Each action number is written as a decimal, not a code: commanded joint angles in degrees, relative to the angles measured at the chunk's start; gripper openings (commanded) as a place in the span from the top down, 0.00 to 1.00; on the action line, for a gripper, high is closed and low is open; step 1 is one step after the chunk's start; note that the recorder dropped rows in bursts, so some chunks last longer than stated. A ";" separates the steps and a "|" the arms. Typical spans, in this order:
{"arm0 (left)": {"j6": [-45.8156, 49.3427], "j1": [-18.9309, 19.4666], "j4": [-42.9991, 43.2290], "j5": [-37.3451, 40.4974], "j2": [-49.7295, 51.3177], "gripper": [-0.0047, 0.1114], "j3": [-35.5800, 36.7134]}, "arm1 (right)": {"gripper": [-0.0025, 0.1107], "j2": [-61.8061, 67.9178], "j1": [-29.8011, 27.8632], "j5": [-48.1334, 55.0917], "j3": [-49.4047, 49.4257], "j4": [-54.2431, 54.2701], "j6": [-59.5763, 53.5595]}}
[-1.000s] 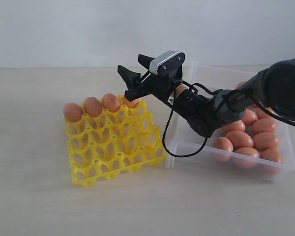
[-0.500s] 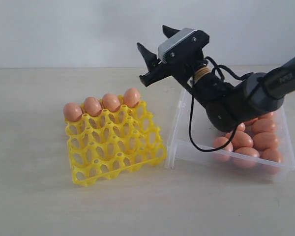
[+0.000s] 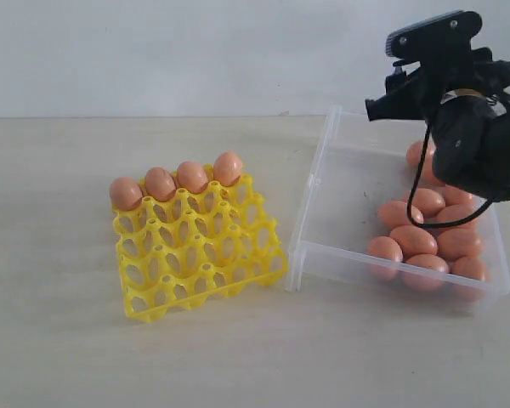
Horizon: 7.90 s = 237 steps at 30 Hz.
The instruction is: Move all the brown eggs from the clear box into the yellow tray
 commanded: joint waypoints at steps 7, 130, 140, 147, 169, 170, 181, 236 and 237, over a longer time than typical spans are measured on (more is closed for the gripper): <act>-0.29 -1.06 -0.02 -0.18 -0.04 0.93 0.23 | 0.42 -1.62 -8.23 51.82 -9.68 2.19 -0.12; -0.29 -1.06 -0.02 -0.18 -0.04 0.93 0.23 | 0.98 11.13 1.30 1.18 -16.50 22.74 -14.20; -0.29 -1.06 -0.02 -0.18 -0.04 0.93 0.23 | 0.98 11.13 2.50 -12.23 -9.55 -41.28 45.47; -0.29 -1.06 -0.02 -0.18 -0.04 0.93 0.23 | 0.98 11.13 2.50 -20.09 -9.55 -62.92 64.35; -0.29 -1.06 -0.02 -0.18 -0.04 0.93 0.23 | 0.98 23.18 11.66 -24.52 -16.65 -69.44 77.87; -0.29 -1.06 -0.02 -0.18 -0.04 0.93 0.23 | 0.98 24.17 12.43 -24.52 -17.87 -69.53 78.42; -0.29 -1.06 -0.02 -0.18 -0.04 0.93 0.23 | 0.98 32.76 16.76 -24.52 -27.82 -73.53 69.89; -0.29 -1.06 -0.02 -0.18 -0.04 0.93 0.23 | 0.98 37.24 16.62 -3.87 -33.30 -94.17 80.43; -0.29 -1.06 -0.02 -0.18 -0.04 0.93 0.23 | 0.98 37.24 16.62 -4.02 -33.30 -93.51 79.99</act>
